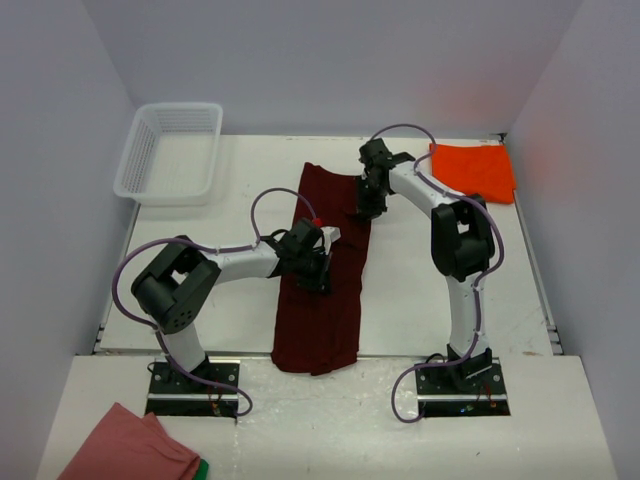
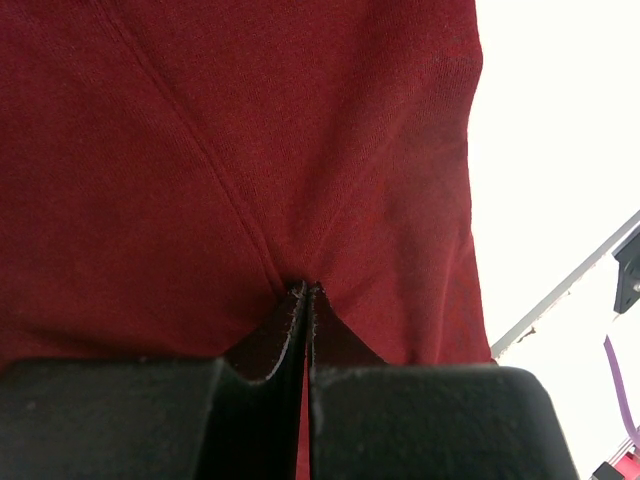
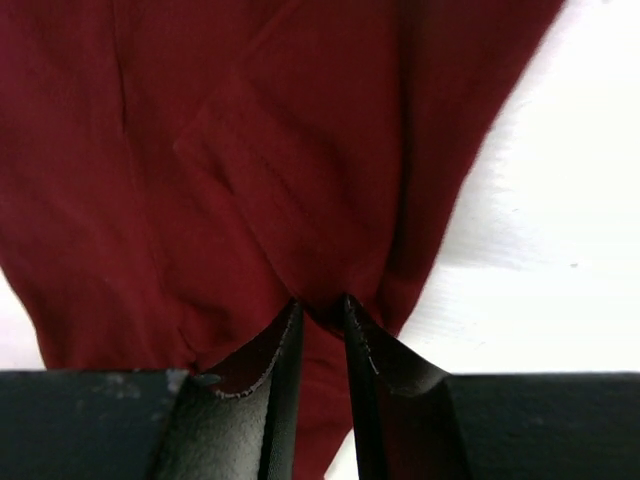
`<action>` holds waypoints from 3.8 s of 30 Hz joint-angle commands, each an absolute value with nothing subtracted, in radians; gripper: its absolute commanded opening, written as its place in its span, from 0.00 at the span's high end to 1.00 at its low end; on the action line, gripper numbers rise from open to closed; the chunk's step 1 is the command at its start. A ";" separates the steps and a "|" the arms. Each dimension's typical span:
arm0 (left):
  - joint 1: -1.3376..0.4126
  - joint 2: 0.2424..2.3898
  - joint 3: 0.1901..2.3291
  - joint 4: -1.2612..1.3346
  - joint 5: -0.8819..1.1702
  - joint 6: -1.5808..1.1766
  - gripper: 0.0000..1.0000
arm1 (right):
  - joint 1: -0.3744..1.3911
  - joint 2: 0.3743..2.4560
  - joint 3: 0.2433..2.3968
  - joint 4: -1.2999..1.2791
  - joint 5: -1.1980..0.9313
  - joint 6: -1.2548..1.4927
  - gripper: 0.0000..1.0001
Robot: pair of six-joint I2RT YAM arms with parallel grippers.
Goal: Fold and stack the t-shirts
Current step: Rotate the tshirt 85 degrees
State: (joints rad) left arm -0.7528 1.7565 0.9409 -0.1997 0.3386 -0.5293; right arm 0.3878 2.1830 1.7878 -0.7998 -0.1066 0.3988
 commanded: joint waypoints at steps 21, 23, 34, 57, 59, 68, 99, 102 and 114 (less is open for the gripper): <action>-0.746 1.743 1.028 -0.225 0.316 -0.491 1.00 | 0.425 2.010 1.718 -0.772 -0.097 0.407 0.60; -0.749 1.736 1.046 -0.239 0.286 -0.486 1.00 | 0.425 1.962 1.701 -0.753 -0.065 0.410 0.59; -0.739 1.906 1.457 -0.354 0.186 -0.446 1.00 | 0.423 1.602 1.519 -0.810 0.102 0.456 0.65; -0.574 2.416 1.987 -0.449 0.368 -0.453 1.00 | 0.354 1.220 1.154 -0.795 0.072 0.468 1.00; -0.565 2.437 1.982 -0.436 0.383 -0.454 1.00 | 0.354 1.218 1.155 -0.796 0.054 0.472 1.00; -0.515 2.605 2.091 -0.433 0.466 -0.463 1.00 | 0.354 1.233 1.146 -0.796 0.040 0.477 1.00; -0.293 2.843 2.408 -0.018 0.769 -0.664 0.92 | 0.434 1.242 0.859 -0.555 -0.339 0.468 0.57; -0.285 2.798 2.422 -0.018 0.770 -0.658 0.80 | 0.448 1.278 0.836 -0.522 -0.328 0.477 0.52; -0.276 2.456 2.267 -0.147 0.744 -0.603 0.50 | 0.453 1.262 0.658 -0.416 -0.281 0.569 0.52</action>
